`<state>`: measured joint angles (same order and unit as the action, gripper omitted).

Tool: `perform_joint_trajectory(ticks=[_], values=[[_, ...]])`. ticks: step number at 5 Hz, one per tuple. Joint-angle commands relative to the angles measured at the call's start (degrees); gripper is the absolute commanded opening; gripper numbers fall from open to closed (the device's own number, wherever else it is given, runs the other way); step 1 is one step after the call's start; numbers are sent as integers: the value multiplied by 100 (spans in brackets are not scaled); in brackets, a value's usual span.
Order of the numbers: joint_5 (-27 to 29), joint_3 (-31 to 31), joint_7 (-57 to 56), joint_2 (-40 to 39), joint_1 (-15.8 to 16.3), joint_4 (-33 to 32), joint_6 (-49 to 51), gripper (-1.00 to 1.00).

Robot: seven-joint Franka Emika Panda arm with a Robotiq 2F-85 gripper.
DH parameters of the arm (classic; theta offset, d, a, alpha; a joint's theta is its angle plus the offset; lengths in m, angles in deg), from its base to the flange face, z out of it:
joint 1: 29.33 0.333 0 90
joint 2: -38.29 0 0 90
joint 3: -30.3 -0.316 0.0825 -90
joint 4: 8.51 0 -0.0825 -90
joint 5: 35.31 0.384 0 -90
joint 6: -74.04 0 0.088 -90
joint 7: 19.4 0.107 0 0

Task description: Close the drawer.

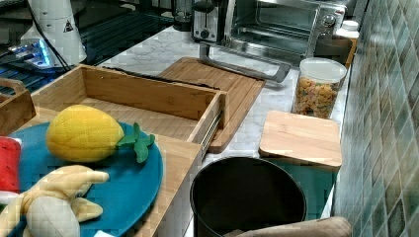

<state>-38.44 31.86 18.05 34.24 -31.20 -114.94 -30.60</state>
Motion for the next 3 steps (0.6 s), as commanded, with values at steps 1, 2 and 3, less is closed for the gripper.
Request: perform_joint_trajectory(ticks=[1, 2, 3], values=[[-45, -4, 0, 0, -6, -2, 0, -100], [0, -13, -357, 123, 0, -243, -112, -100], [164, -50, -948, 570, 30, -997, -702, -100]])
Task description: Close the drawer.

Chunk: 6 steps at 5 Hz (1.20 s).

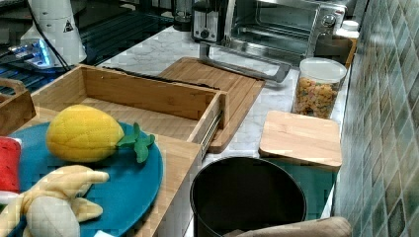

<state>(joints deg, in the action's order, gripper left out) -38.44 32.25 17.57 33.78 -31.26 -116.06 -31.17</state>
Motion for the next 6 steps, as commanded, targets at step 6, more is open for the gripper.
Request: perform_joint_trajectory(ticks=[6], values=[[488, -231, -3492, 775, 163, -2791, -2269, -100]])
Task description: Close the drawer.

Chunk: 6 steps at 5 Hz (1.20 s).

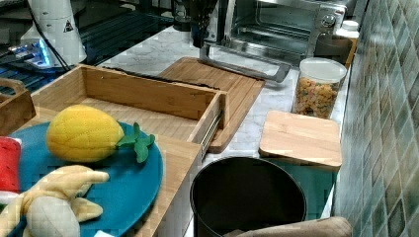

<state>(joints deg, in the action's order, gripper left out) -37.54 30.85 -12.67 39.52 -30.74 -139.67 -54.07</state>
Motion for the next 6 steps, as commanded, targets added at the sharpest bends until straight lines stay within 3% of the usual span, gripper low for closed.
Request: perform_joint_trajectory(ticks=[1, 2, 3, 6], values=[[11, -141, -66, 160, 176, -553, -117, -100], [-184, -86, -382, 121, 27, -1085, -1043, -100], [-560, -34, -455, -106, -70, -1048, -1171, -100], [-587, 202, -1038, -451, -398, -1126, -1500, -100]])
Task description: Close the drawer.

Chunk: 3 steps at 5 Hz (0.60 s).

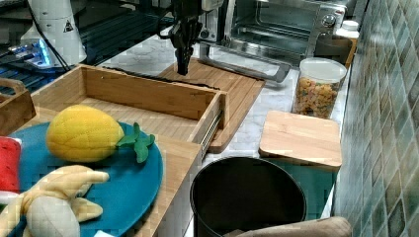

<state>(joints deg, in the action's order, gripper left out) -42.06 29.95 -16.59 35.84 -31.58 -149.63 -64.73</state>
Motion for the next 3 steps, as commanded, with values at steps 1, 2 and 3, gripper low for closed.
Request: perform_joint_trajectory(ticks=[1, 2, 3], values=[[-360, 512, -844, -102, -404, 104, -229, -100], [-318, 674, -1431, -96, -627, 117, -487, -100], [-387, 823, -1773, -374, -765, 458, -362, -100]])
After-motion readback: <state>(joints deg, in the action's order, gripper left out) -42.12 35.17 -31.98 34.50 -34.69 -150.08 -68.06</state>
